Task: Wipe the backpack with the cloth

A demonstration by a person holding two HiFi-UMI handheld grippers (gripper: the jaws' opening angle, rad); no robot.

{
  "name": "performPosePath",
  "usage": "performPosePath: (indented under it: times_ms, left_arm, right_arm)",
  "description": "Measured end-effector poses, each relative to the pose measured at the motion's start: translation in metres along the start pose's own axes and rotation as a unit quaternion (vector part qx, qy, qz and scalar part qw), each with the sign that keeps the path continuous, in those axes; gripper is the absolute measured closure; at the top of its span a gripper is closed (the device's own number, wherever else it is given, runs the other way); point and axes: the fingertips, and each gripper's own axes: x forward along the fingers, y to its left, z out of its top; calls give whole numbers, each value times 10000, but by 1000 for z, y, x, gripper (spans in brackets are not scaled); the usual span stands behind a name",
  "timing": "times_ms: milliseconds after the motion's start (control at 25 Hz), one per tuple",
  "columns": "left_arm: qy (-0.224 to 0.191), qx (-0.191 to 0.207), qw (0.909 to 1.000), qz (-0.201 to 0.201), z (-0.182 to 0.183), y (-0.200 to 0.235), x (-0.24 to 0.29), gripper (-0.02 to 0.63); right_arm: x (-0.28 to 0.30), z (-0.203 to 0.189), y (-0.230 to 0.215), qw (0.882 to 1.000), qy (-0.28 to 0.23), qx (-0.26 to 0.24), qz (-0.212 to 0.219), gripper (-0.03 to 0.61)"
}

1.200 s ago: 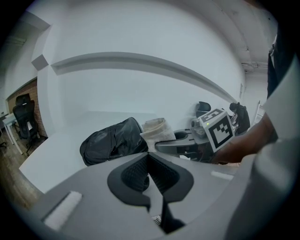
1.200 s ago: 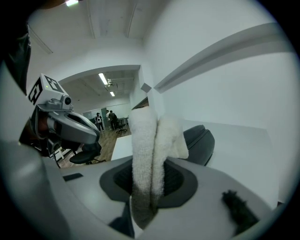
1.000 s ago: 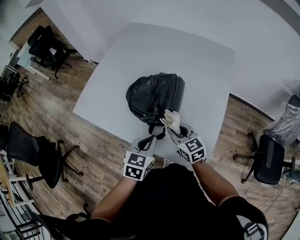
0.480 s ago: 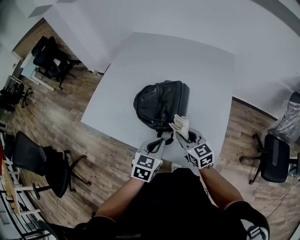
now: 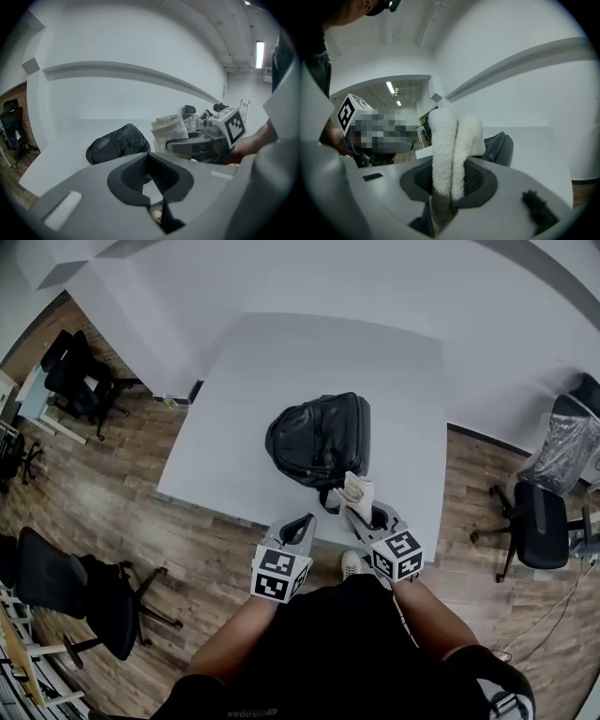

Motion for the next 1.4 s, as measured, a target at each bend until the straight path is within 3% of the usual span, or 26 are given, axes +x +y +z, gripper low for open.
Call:
performPosePath:
  times_ms: [360,720,920,1080,1240,1400]
  left_arm:
    - [-428,-71,9990,-73,-23,-7,-60,607]
    - [-631,-241,9975,-192,-52,-21,-113,607]
    - [-530,-244,9977,-344,-69,-42,-122,607]
    - [-590,-235,9973,-362,-68,-59,-124,607]
    - [-808,-245,9964,-115,-52,-67,-127,607]
    - [-894,-475,9948,68,-40,-78,-120,607]
  right_arm:
    - [-29,-20,73,9997,-13,201,-161,485]
    - [-63,-25,147,9997,-58,120,-186,485]
    - [-82,-41,180,9998,167,72,-23,485]
    - [-97,-45,182,9997,236,-33,32,485]
    - [-113,-37,171,9994,213,-220,179,485]
    - [-128,-28,158,9986,226,-323,363,485]
